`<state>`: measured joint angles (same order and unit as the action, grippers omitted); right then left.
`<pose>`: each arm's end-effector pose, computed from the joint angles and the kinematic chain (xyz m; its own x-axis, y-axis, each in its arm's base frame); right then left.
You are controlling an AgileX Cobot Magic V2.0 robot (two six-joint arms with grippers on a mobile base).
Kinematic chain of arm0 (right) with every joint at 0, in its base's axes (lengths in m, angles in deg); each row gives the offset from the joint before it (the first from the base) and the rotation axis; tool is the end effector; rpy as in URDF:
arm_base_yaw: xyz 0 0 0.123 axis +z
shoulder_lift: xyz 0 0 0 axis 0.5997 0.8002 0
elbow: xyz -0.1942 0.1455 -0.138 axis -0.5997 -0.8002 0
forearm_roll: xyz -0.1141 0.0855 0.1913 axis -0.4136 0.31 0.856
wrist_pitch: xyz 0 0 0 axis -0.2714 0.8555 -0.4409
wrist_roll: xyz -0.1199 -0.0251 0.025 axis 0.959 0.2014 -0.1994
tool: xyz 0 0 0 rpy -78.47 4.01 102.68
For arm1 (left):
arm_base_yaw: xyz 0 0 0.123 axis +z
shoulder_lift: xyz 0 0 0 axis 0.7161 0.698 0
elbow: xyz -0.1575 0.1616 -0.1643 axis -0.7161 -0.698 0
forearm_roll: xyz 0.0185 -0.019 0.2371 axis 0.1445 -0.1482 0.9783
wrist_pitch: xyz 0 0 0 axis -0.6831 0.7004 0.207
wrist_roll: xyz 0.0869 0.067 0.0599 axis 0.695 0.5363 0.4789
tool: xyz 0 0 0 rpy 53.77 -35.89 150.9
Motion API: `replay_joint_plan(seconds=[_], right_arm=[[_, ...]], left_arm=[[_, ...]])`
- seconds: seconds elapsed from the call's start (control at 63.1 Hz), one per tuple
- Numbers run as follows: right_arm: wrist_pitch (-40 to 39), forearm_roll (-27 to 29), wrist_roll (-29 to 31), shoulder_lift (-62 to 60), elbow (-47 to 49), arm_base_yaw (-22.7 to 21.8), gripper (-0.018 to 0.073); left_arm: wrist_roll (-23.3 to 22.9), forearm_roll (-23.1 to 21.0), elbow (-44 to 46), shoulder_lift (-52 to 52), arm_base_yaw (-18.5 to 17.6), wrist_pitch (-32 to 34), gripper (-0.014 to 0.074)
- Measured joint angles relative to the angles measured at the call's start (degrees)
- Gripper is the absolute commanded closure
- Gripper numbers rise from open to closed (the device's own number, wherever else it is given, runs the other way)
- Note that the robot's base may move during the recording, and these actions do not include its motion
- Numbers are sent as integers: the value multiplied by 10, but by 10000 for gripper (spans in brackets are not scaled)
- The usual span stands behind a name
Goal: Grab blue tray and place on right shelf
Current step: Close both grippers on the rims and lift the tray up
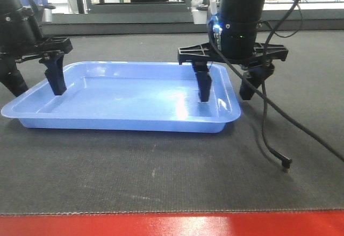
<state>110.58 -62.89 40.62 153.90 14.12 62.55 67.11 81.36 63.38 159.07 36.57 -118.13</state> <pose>0.3936 0.1813 0.1828 -0.9395 -0.0017 -0.3427 -0.0355 0.9951 0.0922 0.4101 -0.0821 0.1875 -0.9502 0.1655 -0.2641 0.2023 0.9721 -0.1188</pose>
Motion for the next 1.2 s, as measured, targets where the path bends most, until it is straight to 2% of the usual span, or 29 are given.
replay_joint_plan(seconds=[0.095,0.111,0.143,0.206,0.443,0.697,0.95,1.203], right_arm=[[2,0,0,0,0,0,502],[2,2,-4,0,0,0,524],[1,6,-8,0,3,0,505],[0,8,-9,0,4,0,500],[22,11,-12,-12,4,0,502],[67,0,-1,-107,4,0,502],[128,-1,35,-222,4,0,502],[184,-4,61,-302,-4,0,502]], left_arm=[[0,0,1,0,0,-1,512],[0,0,1,0,0,-1,577],[0,0,1,0,0,-2,657],[-1,-5,1,0,0,-4,626],[-21,-12,2,-6,-4,-15,639],[-43,-10,1,-102,-20,-57,638],[-101,18,1,-214,-61,-118,638],[-135,36,1,-289,-114,-137,638]])
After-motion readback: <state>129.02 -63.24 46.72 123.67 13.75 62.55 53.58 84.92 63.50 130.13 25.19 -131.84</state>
